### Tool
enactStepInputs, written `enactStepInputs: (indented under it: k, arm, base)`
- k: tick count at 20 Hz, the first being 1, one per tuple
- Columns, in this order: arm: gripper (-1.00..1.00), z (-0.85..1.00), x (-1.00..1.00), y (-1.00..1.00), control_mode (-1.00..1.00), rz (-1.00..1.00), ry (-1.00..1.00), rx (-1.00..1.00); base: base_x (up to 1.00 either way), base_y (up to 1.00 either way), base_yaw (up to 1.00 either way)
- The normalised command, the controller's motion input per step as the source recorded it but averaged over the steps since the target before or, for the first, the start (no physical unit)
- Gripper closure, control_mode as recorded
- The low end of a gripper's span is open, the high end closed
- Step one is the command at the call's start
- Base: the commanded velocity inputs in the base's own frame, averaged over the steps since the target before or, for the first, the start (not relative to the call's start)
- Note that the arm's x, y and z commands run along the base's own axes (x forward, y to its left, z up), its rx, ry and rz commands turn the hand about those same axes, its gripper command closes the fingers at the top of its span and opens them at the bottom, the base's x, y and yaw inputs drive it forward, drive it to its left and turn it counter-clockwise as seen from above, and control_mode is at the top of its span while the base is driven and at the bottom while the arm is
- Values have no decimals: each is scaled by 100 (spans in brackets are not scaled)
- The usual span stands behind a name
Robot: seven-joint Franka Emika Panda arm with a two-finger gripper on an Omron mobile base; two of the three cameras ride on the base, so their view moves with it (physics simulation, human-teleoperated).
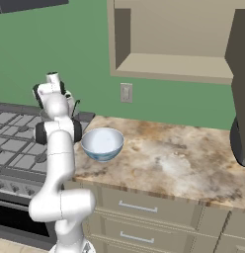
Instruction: Open the cabinet and move the ladle to the pot. Then close the cabinet.
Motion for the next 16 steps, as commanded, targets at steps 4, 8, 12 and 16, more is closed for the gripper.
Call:
enactStepInputs:
  k: [4, 8, 12, 16]
  arm:
    - [-100, 1, -25, 0, -100, 0, -4, 1]
    - [-100, 28, -34, 0, -100, 0, -14, 3]
    - [-100, 55, -57, -4, -100, 0, -24, 7]
    - [-100, 28, -92, -48, -100, 0, -26, 9]
  base:
    - [0, 0, 0]
    - [0, 0, 0]
    - [0, 0, 0]
    - [0, 0, 0]
